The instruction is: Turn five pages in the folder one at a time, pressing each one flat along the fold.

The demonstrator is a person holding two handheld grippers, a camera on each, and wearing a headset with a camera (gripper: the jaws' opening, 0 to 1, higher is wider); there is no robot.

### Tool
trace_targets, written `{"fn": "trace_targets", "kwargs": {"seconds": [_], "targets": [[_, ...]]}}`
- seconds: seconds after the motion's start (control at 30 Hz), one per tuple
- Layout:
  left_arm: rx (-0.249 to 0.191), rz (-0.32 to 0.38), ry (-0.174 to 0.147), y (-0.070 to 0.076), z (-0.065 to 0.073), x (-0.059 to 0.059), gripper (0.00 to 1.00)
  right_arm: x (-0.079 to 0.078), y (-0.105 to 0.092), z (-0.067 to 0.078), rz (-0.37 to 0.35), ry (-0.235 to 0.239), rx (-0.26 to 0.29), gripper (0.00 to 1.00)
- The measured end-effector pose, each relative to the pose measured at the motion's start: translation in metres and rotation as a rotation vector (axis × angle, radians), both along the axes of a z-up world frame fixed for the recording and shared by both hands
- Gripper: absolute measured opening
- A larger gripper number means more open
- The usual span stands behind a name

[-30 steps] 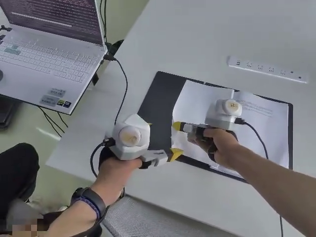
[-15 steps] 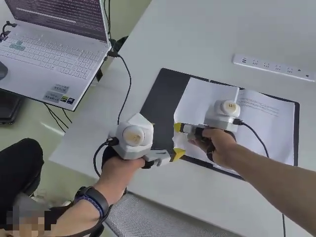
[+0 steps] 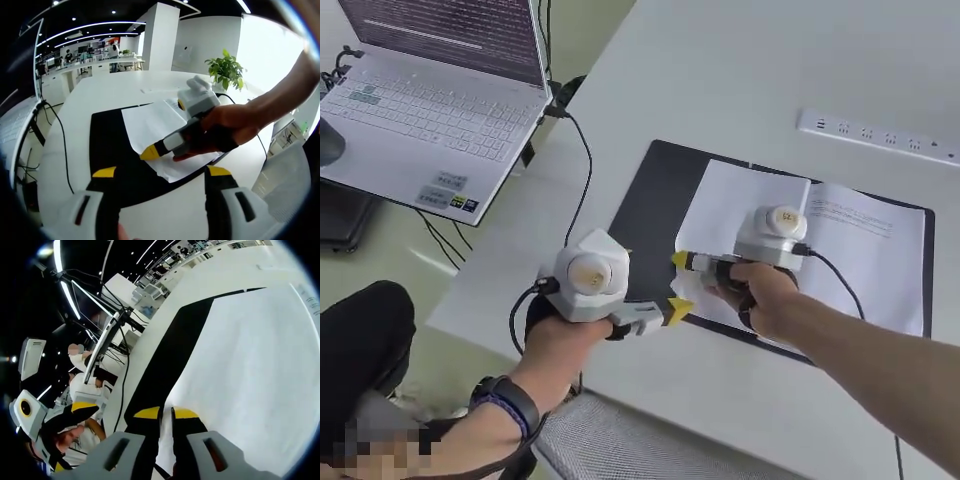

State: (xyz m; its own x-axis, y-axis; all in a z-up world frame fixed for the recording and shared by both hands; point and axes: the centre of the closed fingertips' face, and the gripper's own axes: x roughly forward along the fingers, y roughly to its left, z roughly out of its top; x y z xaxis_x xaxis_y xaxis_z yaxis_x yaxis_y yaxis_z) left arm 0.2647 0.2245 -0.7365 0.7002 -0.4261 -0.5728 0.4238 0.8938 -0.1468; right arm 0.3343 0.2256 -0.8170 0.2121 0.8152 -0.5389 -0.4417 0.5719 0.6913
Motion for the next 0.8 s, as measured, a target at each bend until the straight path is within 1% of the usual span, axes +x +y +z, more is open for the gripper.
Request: {"fn": "trace_targets", "kwargs": {"seconds": [0.1, 0.13, 0.27, 0.33, 0.4, 0.5, 0.53, 0.63, 0.7, 0.77, 0.8], "targets": [[0.0, 0.001, 0.001, 0.001, 0.0, 0.0, 0.69, -0.002, 0.0, 0.002, -0.002, 0.006, 0.004, 0.08], [0.0, 0.001, 0.001, 0.001, -0.001, 0.0, 0.69, -0.002, 0.0, 0.004, -0.002, 0.006, 0.01, 0.11], [-0.003, 0.0, 0.0, 0.0, 0.0, 0.003, 0.68, -0.003, -0.002, 0.015, 0.014, -0.017, 0.028, 0.18], [-0.009, 0.001, -0.004, -0.002, 0.001, 0.006, 0.67, -0.001, -0.004, 0.021, 0.014, -0.026, 0.041, 0.21], [-0.014, 0.001, -0.009, -0.003, 0.002, 0.01, 0.65, 0.002, -0.008, 0.03, 0.011, -0.048, 0.053, 0.22], [-0.02, -0.004, -0.013, -0.008, 0.004, 0.017, 0.64, 0.006, -0.018, 0.046, 0.002, -0.081, 0.071, 0.24], [-0.023, -0.003, -0.014, -0.009, 0.004, 0.019, 0.63, 0.007, -0.021, 0.049, 0.003, -0.088, 0.074, 0.24], [-0.026, -0.014, -0.013, -0.014, 0.002, 0.025, 0.61, 0.01, -0.034, 0.055, 0.0, -0.118, 0.071, 0.25], [-0.024, -0.03, -0.011, -0.018, 0.0, 0.029, 0.58, 0.015, -0.044, 0.057, -0.004, -0.135, 0.061, 0.25], [-0.022, -0.041, -0.008, -0.022, -0.001, 0.032, 0.52, 0.019, -0.054, 0.061, -0.012, -0.149, 0.055, 0.25], [-0.025, -0.051, -0.001, -0.024, -0.003, 0.033, 0.51, 0.023, -0.06, 0.063, -0.02, -0.155, 0.056, 0.25]]}}
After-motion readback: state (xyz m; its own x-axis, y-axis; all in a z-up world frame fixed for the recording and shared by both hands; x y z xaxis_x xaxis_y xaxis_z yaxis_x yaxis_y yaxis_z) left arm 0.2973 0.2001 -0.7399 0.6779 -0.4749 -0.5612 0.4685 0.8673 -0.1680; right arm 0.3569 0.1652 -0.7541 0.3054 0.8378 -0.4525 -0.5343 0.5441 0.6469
